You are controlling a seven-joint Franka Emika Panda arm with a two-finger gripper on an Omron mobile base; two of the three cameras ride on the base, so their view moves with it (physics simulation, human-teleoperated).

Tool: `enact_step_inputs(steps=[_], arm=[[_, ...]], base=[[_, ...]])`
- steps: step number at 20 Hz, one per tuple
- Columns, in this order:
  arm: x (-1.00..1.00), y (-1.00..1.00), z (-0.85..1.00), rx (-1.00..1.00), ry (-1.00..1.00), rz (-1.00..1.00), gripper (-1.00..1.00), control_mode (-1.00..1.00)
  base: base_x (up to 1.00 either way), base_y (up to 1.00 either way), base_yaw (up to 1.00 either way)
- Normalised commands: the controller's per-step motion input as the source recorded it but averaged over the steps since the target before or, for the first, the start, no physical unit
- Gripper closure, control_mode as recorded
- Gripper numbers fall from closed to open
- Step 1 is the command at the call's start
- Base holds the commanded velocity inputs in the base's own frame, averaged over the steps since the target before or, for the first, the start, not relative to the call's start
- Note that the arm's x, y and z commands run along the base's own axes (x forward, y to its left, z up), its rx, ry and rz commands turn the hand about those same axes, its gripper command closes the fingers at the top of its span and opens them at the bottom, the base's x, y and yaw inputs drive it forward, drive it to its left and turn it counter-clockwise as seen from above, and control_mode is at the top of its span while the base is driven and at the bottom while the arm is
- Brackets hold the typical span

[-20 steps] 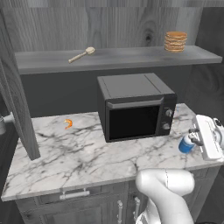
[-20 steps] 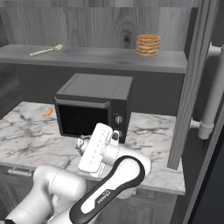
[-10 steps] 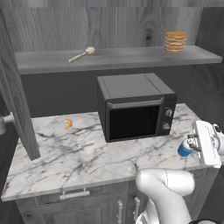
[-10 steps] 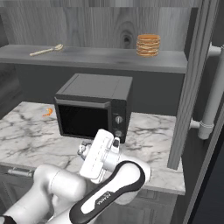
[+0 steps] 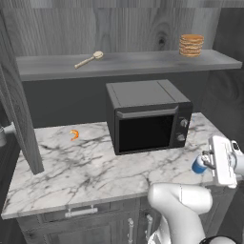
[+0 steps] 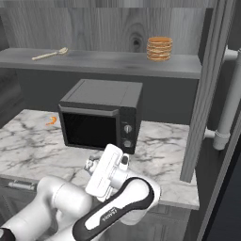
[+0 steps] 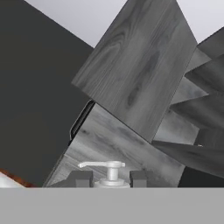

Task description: Pick the dish brush and soap dispenser from the cabinet and place them on the counter.

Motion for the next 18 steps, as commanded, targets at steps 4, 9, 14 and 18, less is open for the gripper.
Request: enact_step_inputs(steps=[4,9,14,18], arm=[[0.22,0.0,-0.09,0.0,0.0,-0.05,1.0,-1.0],[0.35,-0.02,-0.07,0.01,0.0,-0.04,1.0,-1.0],[0.3,-0.09,-0.11,0.02,0.03,-0.01,1.0,-1.0],[0.26,-0.07,-0.19,0.03,0.05,0.0,1.0,-1.0]], base=[[0.0,0.0,0.0],[0.0,0.0,0.0],[0.0,0.0,0.0],[0.0,0.0,0.0]])
